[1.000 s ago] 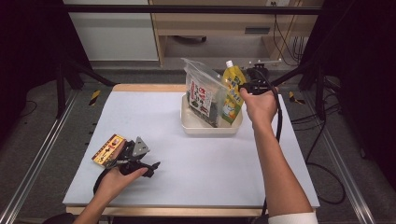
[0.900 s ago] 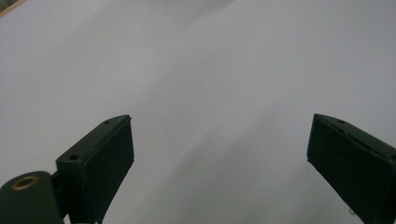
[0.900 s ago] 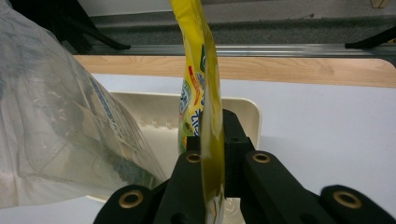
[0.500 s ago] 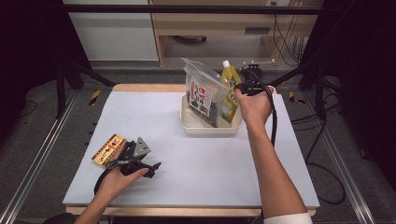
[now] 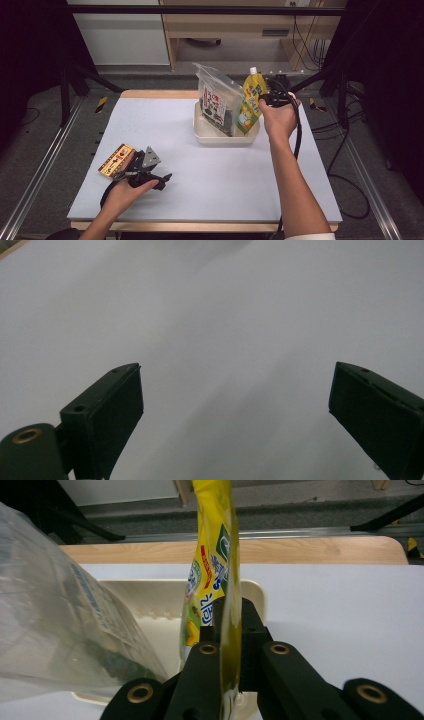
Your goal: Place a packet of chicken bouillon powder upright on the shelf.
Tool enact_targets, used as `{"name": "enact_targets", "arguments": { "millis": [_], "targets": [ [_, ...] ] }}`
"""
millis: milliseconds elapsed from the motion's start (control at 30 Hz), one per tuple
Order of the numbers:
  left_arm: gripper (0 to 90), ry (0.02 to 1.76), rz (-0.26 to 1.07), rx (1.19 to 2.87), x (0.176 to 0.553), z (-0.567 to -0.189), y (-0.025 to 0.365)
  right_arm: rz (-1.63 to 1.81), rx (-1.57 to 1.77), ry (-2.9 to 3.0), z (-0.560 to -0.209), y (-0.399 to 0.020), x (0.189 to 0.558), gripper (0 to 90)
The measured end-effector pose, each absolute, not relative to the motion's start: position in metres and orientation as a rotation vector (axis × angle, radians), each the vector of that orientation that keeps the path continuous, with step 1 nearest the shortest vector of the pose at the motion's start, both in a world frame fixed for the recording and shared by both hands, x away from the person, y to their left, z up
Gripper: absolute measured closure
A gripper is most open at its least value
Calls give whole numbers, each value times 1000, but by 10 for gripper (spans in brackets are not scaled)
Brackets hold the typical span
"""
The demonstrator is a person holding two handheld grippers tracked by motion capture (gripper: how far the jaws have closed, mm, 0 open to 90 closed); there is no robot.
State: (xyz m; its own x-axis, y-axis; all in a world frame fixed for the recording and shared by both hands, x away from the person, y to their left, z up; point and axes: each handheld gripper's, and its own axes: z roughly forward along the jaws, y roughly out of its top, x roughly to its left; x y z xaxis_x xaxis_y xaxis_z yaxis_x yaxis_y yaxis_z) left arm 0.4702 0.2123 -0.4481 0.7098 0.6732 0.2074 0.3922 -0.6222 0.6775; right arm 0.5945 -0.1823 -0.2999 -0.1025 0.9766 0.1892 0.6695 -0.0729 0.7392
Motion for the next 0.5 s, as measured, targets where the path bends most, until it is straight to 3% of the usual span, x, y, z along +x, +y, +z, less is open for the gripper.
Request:
{"name": "enact_targets", "arguments": {
  "millis": [500],
  "targets": [
    [71,806,590,2312,469,-451,209,895,1658,1849,-306,-162,594,900]
  ]
}}
